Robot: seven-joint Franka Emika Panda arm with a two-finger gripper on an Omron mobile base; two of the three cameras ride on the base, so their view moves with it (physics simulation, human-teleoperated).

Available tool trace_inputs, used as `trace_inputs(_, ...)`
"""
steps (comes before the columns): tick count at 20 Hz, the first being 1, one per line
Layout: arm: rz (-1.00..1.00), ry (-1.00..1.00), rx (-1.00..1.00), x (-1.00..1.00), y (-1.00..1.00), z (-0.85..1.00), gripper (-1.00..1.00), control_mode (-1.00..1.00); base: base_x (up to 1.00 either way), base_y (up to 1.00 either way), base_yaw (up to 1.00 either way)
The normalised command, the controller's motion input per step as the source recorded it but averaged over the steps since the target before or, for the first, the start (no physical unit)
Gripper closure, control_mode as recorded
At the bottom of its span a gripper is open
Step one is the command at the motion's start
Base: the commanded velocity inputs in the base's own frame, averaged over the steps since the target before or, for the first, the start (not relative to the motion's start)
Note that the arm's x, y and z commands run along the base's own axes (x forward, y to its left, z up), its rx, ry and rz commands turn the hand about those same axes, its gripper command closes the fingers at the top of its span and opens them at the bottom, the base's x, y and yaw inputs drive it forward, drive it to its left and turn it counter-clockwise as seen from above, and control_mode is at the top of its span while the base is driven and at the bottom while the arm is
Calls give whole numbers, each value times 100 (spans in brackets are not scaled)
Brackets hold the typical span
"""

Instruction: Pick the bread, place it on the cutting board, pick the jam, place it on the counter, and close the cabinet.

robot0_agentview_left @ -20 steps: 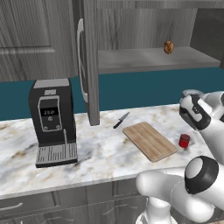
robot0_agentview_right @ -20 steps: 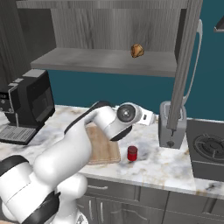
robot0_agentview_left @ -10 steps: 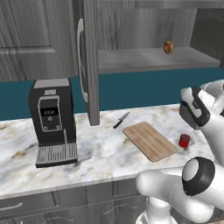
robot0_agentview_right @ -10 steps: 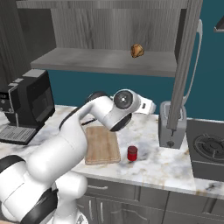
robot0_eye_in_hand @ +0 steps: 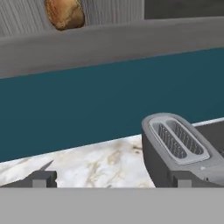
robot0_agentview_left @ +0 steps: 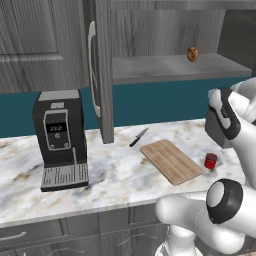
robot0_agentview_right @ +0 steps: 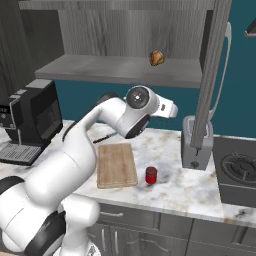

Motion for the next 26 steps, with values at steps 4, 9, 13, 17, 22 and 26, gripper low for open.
trace_inputs(4, 0, 0, 0, -9, 7, 43, -100, -100, 0, 0, 0)
trace_inputs(9, 0, -1, 0, -7, 13, 43, -100, -100, 0, 0, 0)
trace_inputs(13, 0, 0, 0, -4, 14, 42, -100, -100, 0, 0, 0)
trace_inputs(17, 0, 0, 0, -5, 21, 40, -100, -100, 0, 0, 0)
trace_inputs(22, 0, 0, 0, -5, 18, 44, -100, -100, 0, 0, 0)
trace_inputs(26, 0, 0, 0, -2, 18, 43, -100, -100, 0, 0, 0)
